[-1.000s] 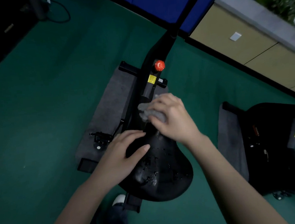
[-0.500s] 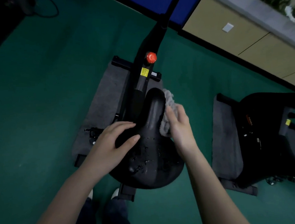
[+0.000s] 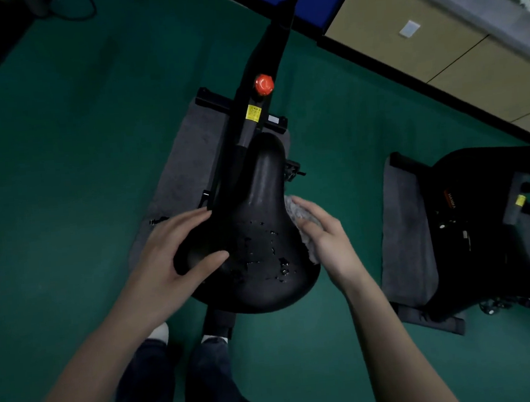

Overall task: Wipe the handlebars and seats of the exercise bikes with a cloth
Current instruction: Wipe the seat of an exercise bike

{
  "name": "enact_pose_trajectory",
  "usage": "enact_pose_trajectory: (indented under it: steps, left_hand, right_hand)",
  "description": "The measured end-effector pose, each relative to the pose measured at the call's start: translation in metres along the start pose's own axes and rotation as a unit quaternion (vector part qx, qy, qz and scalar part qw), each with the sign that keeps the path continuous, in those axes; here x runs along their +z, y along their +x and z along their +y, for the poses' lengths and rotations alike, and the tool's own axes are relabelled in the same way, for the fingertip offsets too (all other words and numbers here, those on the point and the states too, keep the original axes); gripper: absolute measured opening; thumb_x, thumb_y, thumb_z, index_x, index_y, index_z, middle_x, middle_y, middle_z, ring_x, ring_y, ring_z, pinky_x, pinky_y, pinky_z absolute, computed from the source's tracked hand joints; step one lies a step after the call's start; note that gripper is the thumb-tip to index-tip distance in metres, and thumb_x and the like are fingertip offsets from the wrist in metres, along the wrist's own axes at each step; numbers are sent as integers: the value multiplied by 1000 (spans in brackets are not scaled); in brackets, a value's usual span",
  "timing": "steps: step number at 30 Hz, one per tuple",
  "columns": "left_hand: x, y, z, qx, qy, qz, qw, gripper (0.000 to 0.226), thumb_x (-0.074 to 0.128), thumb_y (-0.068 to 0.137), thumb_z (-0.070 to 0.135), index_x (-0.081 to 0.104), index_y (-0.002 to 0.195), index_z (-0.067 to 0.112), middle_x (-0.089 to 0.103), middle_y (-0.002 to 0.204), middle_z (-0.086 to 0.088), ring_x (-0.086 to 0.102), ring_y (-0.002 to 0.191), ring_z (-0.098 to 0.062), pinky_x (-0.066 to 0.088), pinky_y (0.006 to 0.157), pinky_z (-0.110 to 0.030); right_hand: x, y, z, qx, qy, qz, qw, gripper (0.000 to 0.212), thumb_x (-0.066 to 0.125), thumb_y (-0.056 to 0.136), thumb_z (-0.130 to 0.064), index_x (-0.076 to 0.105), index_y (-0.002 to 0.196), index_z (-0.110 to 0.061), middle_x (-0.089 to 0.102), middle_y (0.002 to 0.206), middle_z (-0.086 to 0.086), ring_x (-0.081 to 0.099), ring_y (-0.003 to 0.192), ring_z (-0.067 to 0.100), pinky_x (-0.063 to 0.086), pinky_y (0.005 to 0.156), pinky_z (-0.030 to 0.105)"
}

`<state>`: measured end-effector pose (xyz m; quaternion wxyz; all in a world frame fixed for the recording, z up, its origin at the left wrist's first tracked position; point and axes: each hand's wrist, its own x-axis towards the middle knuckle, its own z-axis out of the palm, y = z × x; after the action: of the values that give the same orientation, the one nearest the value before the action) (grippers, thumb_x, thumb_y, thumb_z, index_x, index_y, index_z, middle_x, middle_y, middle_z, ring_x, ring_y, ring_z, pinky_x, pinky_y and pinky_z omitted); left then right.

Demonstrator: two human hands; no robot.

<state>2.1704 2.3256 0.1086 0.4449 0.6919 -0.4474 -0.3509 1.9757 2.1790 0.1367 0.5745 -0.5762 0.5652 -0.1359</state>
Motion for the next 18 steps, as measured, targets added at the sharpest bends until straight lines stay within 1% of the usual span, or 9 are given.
enact_pose_trajectory:
  steps: [3,6,7,10,12,13,15,17,18]
  left_hand:
    - [-1,-8,1,-5,-1,12,1000,74,53,71,76,49,131,33,48,138,17,40,132,-6,32,112,-41]
    - [1,-13,1,-22,-19,16,999,73,59,68,66,47,133,34,45,139,17,37,134,-6,29,113,-38]
    - [1,-14,1,-24,-21,15,999,72,59,68,64,46,133,35,45,140,18,37,134,-6,29,113,-36]
    - [2,-15,0,-26,-28,16,999,68,60,66,64,45,130,44,43,137,25,36,132,1,27,110,-22]
    - [3,-14,-1,-24,-26,14,999,68,61,64,66,43,128,49,41,136,31,35,131,5,24,106,-11]
    - [3,-14,-2,-21,-22,11,999,70,62,63,66,42,128,49,40,136,32,34,131,5,24,106,-11]
    - [3,-14,-4,-11,-13,6,1000,77,65,59,67,40,129,48,39,137,30,34,132,3,24,108,-17]
    - [3,-15,-4,-9,-8,-1,1000,85,69,53,67,37,130,51,35,137,32,32,132,4,23,109,-18]
    - [3,-15,-4,-11,-7,-7,1000,88,70,50,67,35,130,53,33,137,34,30,133,5,22,109,-18]
  right_hand:
    - [-2,-21,12,-64,33,20,997,33,48,96,1,66,113,-19,68,119,-1,61,114,14,45,101,29]
    - [-2,-44,31,-150,9,52,987,39,49,93,3,66,115,-25,60,131,-11,48,127,2,35,107,17]
    - [0,-46,36,-162,11,64,985,40,50,93,2,65,115,-27,59,132,-12,47,129,1,34,108,17]
    - [5,-35,43,-114,80,84,987,34,49,95,-4,68,111,-27,65,124,-6,55,122,10,41,107,32]
    - [3,-23,44,-73,181,70,978,28,47,95,-8,69,110,-19,70,115,2,63,112,19,47,98,35]
    - [3,-18,46,-52,240,59,968,28,46,95,-7,68,111,-13,70,114,7,64,111,23,48,97,36]
    - [4,-13,53,-6,332,51,942,30,42,95,-5,65,114,-6,66,120,16,60,116,31,44,103,43]
    - [9,-15,60,23,387,64,920,31,41,96,-6,65,115,-6,64,122,18,58,117,33,39,107,47]
    - [12,-19,63,23,405,79,911,31,40,96,-7,64,116,-7,65,122,17,58,117,32,40,107,47]
